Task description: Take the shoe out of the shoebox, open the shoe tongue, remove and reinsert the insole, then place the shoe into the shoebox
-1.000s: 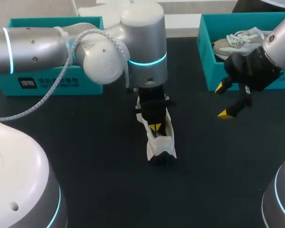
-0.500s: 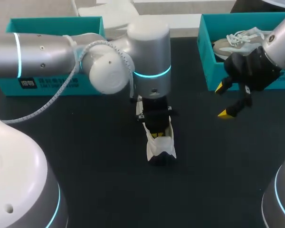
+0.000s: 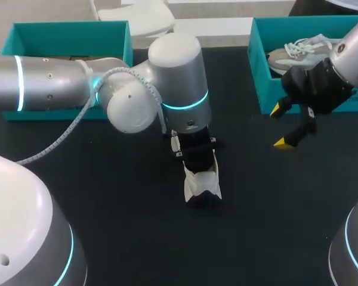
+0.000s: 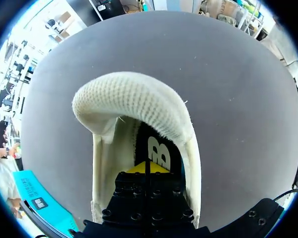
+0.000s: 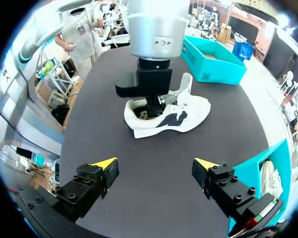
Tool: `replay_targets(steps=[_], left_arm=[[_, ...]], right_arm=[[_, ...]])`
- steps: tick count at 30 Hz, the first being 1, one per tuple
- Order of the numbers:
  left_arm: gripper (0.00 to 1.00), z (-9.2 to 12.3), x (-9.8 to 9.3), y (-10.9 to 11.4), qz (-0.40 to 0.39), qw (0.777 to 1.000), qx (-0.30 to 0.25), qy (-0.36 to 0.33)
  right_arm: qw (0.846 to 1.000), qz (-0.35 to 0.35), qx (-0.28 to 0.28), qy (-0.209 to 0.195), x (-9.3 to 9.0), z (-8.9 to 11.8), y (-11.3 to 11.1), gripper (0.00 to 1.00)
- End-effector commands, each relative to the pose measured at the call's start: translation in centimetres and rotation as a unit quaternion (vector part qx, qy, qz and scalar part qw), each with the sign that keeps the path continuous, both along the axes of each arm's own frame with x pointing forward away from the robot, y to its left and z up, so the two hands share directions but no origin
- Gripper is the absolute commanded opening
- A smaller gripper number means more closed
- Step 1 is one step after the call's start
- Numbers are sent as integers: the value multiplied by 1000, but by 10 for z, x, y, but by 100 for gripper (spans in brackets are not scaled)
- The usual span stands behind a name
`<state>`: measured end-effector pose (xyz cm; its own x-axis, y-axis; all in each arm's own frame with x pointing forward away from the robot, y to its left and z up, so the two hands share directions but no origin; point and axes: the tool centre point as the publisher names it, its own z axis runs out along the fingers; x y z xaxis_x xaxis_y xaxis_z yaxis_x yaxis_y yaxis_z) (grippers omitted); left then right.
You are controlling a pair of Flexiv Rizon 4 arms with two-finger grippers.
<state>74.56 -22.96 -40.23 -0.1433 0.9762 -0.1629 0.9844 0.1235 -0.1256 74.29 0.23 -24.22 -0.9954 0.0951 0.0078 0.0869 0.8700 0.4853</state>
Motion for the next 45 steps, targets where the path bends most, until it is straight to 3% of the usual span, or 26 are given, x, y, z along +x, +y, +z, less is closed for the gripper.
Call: replay_targets(steps=[1,5,10,19,32,45], left_arm=[[0,23,5,11,7,1000,-18,-2],[0,44,11,16,19,999,-47,-11],[0,45,7,14,14,999,-45,-4],[0,19,-7,12,-7,1000,-10,-16],[0,-17,-11,6,-3,1000,3,-25],[0,-12,-9,-12,16,999,-39,-33]], right_arm=[[1000,-1,-2,0,0,-1,1,100],[1000,-1,-2,0,0,-1,1,100],[1000,-1,-2,0,0,-1,1,100],[1000,-1,-2,0,0,-1,1,100],[1000,-1,-2,0,0,-1,1,100],[1000,-1,-2,0,0,-1,1,100]])
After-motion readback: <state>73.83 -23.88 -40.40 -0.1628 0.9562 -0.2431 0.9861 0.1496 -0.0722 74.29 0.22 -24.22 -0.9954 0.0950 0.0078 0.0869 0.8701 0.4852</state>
